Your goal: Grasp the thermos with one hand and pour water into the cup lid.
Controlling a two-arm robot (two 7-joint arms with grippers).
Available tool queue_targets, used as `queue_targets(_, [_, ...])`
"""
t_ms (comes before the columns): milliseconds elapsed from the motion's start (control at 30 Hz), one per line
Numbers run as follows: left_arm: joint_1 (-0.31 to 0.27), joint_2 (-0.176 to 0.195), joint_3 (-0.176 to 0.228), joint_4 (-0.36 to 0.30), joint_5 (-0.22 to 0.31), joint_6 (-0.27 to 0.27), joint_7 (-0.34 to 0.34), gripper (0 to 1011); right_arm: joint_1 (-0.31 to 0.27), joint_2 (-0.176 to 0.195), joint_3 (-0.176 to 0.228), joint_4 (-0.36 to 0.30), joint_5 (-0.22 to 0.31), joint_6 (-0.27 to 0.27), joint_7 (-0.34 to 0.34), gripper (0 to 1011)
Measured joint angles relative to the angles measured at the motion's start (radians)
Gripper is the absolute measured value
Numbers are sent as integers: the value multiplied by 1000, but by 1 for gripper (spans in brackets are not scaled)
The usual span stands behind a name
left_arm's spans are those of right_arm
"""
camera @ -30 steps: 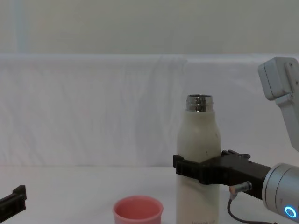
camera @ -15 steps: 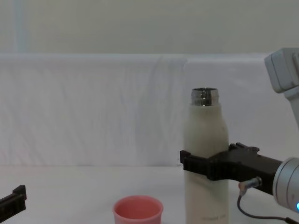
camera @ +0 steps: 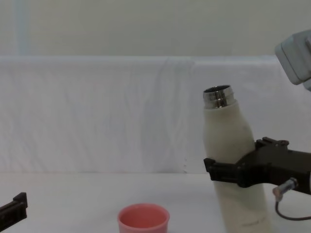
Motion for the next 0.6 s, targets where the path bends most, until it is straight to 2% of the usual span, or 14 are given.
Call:
queue_targets(367, [0,0,0,0,0,0,0,1001,-10,62,-13,-77,-102,80,33,959])
queue_targets(600, [0,0,0,0,0,0,0,1001,15,82,-42,-80,-174,114,60,960])
